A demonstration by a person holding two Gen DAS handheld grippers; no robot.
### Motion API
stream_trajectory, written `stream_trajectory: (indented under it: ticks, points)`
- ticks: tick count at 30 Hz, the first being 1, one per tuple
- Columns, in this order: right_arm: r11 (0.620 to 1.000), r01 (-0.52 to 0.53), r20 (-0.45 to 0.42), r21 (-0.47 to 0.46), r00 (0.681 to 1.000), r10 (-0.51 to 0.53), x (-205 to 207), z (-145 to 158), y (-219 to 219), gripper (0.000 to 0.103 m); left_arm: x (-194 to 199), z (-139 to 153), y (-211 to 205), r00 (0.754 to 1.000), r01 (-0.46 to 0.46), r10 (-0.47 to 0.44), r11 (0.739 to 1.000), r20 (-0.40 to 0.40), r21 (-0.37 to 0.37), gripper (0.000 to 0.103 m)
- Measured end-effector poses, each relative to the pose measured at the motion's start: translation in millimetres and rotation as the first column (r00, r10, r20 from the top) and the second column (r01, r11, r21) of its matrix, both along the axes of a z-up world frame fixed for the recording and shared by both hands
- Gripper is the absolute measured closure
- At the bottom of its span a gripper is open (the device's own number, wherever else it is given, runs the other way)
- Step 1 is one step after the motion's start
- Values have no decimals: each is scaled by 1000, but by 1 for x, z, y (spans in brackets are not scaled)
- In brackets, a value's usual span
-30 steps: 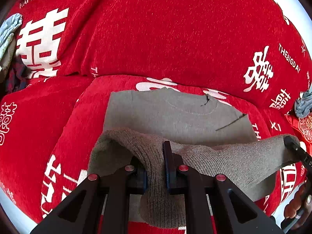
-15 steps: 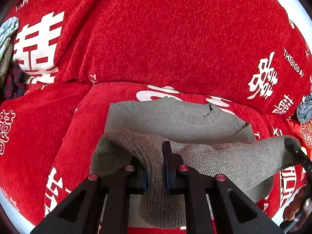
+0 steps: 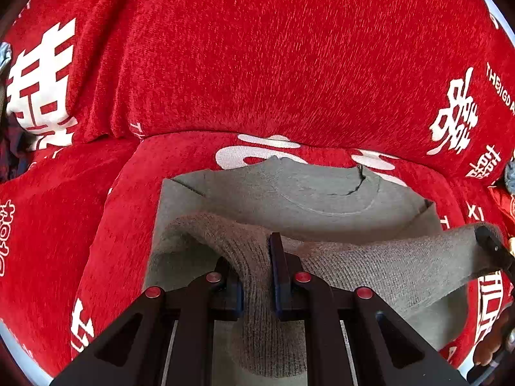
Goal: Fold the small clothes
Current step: 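Carry the held hem over the sweater body toward the collar with both grippers, then lower the hem onto the sweater and open both grippers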
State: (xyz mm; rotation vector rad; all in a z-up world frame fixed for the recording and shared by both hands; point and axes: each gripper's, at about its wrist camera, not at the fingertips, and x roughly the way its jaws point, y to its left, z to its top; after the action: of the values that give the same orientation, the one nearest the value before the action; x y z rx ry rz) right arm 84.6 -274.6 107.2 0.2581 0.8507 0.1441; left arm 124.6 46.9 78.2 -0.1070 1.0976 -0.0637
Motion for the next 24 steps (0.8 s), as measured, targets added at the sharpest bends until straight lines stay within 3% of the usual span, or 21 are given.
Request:
stream_trajectory:
  ticks: [9, 17, 24]
  points:
    - [1000, 2, -39, -10, 999, -2, 23, -18, 0, 94, 21, -22, -5, 999, 0, 1, 1000, -38, 18, 88]
    - [1000, 15, -102, -15, 995, -17, 46, -43, -4, 94, 42, -53, -2, 994, -18, 16, 1000, -110, -12, 88]
    - [999, 21, -144, -33, 989, -26, 59, -64, -4, 94, 48, -67, -5, 995, -2, 3, 1000, -103, 8, 88]
